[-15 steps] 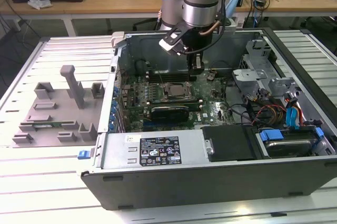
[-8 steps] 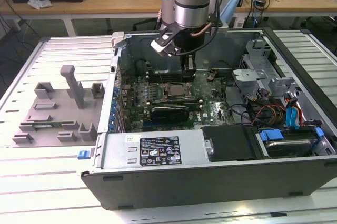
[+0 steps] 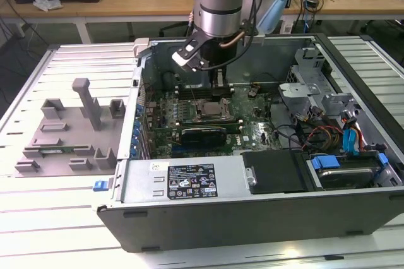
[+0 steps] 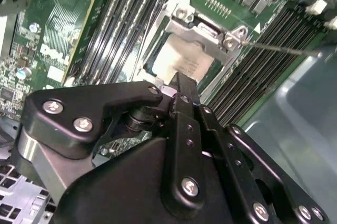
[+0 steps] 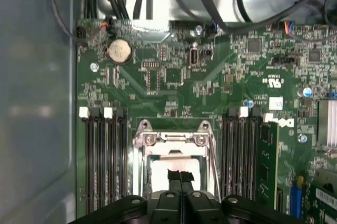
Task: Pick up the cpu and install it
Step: 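Close the cpu cover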
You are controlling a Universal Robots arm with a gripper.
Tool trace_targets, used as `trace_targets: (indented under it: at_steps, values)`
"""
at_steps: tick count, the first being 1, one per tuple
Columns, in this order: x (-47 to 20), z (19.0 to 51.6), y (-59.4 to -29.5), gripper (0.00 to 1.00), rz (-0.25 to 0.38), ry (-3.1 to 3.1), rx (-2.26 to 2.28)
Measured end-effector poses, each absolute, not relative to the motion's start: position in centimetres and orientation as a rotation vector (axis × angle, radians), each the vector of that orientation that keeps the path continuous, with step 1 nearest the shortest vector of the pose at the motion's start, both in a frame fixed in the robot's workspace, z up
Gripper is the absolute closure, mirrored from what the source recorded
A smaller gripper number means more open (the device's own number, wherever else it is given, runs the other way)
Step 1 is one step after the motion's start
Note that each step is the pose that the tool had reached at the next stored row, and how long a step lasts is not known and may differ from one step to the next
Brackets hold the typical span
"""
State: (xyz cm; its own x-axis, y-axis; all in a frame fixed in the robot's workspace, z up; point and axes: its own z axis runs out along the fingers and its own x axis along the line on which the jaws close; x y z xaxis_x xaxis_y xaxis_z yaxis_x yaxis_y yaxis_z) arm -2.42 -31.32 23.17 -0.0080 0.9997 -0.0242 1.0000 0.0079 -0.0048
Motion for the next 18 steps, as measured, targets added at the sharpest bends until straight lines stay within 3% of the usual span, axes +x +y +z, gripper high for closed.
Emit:
trace_targets:
  at_steps: [11,18]
  values:
    - [-3.04,23.05,-31.31,0.89,-0.031,2.26,2.162]
    - [-3.04,23.05,-31.31,0.89,-0.029,2.481,1.9]
